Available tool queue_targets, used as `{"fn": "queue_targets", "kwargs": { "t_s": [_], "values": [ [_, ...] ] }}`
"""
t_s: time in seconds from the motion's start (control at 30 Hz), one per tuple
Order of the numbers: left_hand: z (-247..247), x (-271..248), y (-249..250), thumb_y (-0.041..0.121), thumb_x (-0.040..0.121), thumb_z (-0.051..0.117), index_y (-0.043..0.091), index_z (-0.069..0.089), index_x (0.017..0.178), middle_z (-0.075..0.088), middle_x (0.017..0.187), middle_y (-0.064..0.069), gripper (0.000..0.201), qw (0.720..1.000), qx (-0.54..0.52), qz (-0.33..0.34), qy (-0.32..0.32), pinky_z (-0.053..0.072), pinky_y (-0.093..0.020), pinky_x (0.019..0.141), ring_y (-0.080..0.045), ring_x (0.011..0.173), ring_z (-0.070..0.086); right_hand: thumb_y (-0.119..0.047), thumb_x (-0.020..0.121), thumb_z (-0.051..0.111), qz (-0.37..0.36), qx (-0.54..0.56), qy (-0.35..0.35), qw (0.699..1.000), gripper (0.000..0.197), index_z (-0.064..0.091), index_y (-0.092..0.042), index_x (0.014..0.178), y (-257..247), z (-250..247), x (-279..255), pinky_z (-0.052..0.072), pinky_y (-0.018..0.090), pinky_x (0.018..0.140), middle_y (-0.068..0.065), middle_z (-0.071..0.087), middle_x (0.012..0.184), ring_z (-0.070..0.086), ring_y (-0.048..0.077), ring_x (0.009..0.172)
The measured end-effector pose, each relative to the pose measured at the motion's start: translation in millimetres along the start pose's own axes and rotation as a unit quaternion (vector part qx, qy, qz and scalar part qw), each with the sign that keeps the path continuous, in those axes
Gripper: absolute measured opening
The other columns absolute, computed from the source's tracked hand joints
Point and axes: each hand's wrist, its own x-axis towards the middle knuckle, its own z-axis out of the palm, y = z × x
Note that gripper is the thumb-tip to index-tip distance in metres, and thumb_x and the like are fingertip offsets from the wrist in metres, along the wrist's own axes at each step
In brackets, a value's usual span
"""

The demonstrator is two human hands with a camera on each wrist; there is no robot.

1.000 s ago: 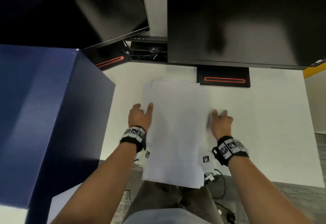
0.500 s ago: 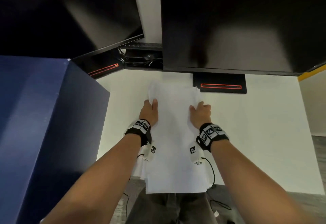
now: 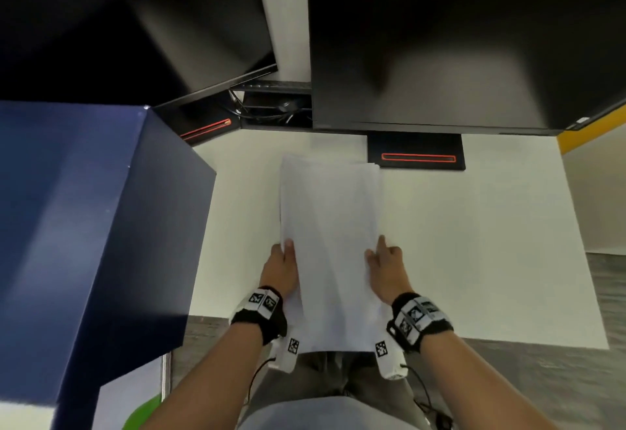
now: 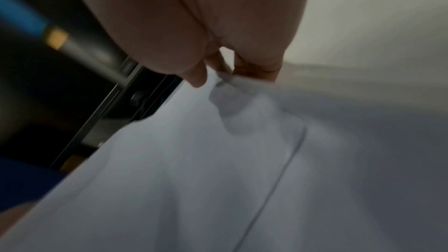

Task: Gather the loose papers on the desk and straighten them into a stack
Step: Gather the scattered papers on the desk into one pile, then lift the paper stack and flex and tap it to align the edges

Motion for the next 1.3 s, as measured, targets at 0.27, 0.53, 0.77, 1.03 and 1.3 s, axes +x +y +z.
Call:
{"fn": "queue_targets", "kwargs": {
  "t_s": [0.27,0.53,0.77,1.03,1.3],
  "values": [
    [-20,-24,-47,0.026,0.096,0.054,0.013,0.077,0.101,0.076,0.093,-0.013,0.027,0.986,0.118,0.046,0.108,0.046,-0.020,0.078,-0.031,0.088,0.070,-0.034,0.098,0.052,-0.008,-0.097,0.014,0.995,0.040,0.064,-0.007,0.126,34,-19,-35,0.044,0.024,0.091,0.014,0.070,0.113,0.064,0.030,0.107],
    [-29,-22,-37,0.063,0.088,0.037,0.005,0.070,0.099,0.073,0.102,-0.013,0.067,0.991,0.050,-0.005,0.124,0.054,-0.040,0.089,-0.032,0.095,0.067,-0.046,0.088,0.055,0.026,-0.048,0.084,0.995,0.043,0.070,-0.007,0.098,26,-26,-31,0.044,0.026,0.077,0.013,0.069,0.096,0.065,0.029,0.093],
    [-14,43,40,0.065,0.064,0.076,0.012,0.048,0.139,0.059,0.131,-0.004,0.096,0.998,0.037,0.036,0.044,0.050,-0.041,0.102,-0.024,0.122,0.057,-0.052,0.071,0.078,0.037,-0.003,0.035,0.999,0.102,0.031,0.003,0.143,-50,-8,42,0.041,0.044,0.108,0.018,0.041,0.142,0.043,0.034,0.132],
    [-41,23,27,0.030,0.068,0.090,0.016,0.070,0.107,0.076,0.107,-0.008,0.046,0.988,-0.140,0.041,-0.045,0.057,-0.040,0.092,-0.021,0.093,0.072,-0.013,0.064,0.089,0.028,0.308,-0.051,0.950,0.055,0.067,-0.008,0.114,-47,-40,40,0.059,0.039,0.082,0.009,0.075,0.108,0.072,0.029,0.096],
    [-94,-60,105,0.014,0.079,0.083,0.018,0.075,0.096,0.076,0.090,0.006,0.019,0.938,-0.166,0.300,0.043,0.054,-0.012,0.068,0.000,0.080,0.071,-0.010,0.081,0.075,-0.199,0.350,0.003,0.916,0.026,0.069,-0.020,0.104,-93,-113,-53,0.052,0.011,0.072,-0.013,0.076,0.090,0.071,-0.004,0.087]
  ]
}}
